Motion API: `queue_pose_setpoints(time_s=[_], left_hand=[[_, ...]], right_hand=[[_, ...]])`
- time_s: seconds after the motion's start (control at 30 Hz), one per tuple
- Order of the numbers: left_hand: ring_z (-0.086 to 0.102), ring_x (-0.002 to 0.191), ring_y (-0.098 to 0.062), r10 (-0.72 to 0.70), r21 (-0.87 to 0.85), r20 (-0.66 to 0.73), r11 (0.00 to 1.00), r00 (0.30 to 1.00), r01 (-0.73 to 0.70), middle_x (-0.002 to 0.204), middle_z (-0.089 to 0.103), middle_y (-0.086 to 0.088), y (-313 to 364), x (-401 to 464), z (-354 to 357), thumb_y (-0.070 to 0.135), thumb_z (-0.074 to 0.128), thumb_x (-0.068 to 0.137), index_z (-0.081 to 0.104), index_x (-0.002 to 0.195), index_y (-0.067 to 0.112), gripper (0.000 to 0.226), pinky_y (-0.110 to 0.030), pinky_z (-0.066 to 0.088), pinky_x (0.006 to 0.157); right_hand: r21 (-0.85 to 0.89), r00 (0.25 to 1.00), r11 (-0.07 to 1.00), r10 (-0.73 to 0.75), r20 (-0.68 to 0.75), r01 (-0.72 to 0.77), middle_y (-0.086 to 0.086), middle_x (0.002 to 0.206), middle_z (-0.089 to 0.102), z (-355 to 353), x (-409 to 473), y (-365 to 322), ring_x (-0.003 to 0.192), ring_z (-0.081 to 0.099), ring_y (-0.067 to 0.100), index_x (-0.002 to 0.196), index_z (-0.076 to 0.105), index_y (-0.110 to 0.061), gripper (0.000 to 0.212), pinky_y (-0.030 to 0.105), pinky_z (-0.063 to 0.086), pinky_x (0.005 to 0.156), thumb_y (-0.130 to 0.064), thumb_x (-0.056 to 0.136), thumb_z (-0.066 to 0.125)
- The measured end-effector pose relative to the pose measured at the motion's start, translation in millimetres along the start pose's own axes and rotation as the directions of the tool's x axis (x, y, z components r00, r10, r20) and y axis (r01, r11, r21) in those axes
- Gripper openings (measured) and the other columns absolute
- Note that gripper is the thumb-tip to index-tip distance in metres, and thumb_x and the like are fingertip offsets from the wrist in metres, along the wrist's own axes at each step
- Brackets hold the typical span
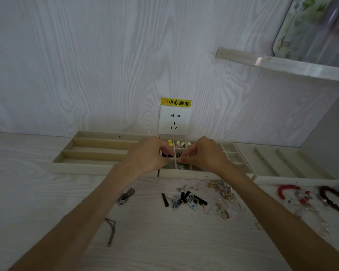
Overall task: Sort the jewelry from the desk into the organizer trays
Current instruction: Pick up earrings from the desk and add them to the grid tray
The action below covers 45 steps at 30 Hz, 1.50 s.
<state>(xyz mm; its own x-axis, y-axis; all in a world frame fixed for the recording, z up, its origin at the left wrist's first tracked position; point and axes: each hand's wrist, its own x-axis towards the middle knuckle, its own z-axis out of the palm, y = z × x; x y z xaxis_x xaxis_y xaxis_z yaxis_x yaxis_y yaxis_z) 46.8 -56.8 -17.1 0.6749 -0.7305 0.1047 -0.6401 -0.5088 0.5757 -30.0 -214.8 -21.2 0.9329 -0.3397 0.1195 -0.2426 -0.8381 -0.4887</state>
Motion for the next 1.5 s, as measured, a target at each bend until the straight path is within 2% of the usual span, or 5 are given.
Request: queue_pose_setpoints(time_s=[0.33,0.43,0.57,0.73,1.5], left_hand=[[0.054,0.082,-0.005,0.057,-0.035,0.039,0.998,0.998,-0.056,0.094,0.062,0.011,-0.5,-1.6,-5.5,0.015,0.063,0.087,0.070,0.096,0.028,0.018,-0.027,0.046,0.077],[0.048,0.102,-0.013,0.158,0.126,0.095,0.977,0.983,-0.170,0.114,0.061,0.006,-0.3,-5.4,-10.7,0.009,0.052,0.091,0.067,0.111,0.030,0.033,-0.035,0.043,0.092],[0.036,0.116,-0.013,0.261,0.377,0.233,0.864,0.937,-0.334,0.133,0.047,0.011,-0.2,-8.6,-9.5,0.017,0.037,0.096,0.051,0.131,0.040,0.044,-0.030,0.031,0.100],[0.030,0.118,-0.010,0.274,0.474,0.241,0.804,0.931,-0.360,0.133,0.043,0.012,2.2,-6.0,-1.4,0.024,0.032,0.098,0.047,0.134,0.041,0.042,-0.026,0.027,0.094],[0.030,0.115,-0.009,0.317,0.477,0.140,0.808,0.938,-0.344,0.129,0.048,0.016,4.8,-9.9,-0.5,0.025,0.036,0.096,0.052,0.131,0.040,0.041,-0.026,0.026,0.088]], right_hand=[[0.051,0.998,0.998,-0.024,-0.052,0.026,0.014,0.062,0.063,-4.5,1.3,-0.2,0.035,0.039,0.005,0.081,0.076,-0.016,0.034,0.019,0.034,0.047,-0.045,0.087,0.058],[0.017,0.997,0.997,-0.069,-0.021,0.070,0.002,0.074,0.068,-23.6,-9.1,2.4,0.053,0.058,0.004,0.088,0.074,-0.025,0.038,0.025,0.042,0.059,-0.045,0.094,0.042],[-0.258,0.965,0.930,-0.255,0.062,0.263,-0.014,0.072,0.042,-27.0,-38.4,8.2,0.072,0.036,0.003,0.091,0.066,-0.020,0.042,0.026,0.023,0.072,-0.042,0.098,0.031],[-0.332,0.965,0.906,-0.245,0.096,0.263,-0.010,0.094,0.051,-13.6,-44.3,7.6,0.096,0.041,0.014,0.098,0.067,-0.023,0.048,0.035,0.024,0.095,-0.045,0.097,0.024],[-0.171,0.988,0.975,-0.133,0.073,0.144,-0.014,0.068,0.037,-28.8,-23.7,-0.1,0.084,0.036,0.010,0.102,0.071,-0.028,0.053,0.034,0.027,0.093,-0.036,0.102,0.018]])
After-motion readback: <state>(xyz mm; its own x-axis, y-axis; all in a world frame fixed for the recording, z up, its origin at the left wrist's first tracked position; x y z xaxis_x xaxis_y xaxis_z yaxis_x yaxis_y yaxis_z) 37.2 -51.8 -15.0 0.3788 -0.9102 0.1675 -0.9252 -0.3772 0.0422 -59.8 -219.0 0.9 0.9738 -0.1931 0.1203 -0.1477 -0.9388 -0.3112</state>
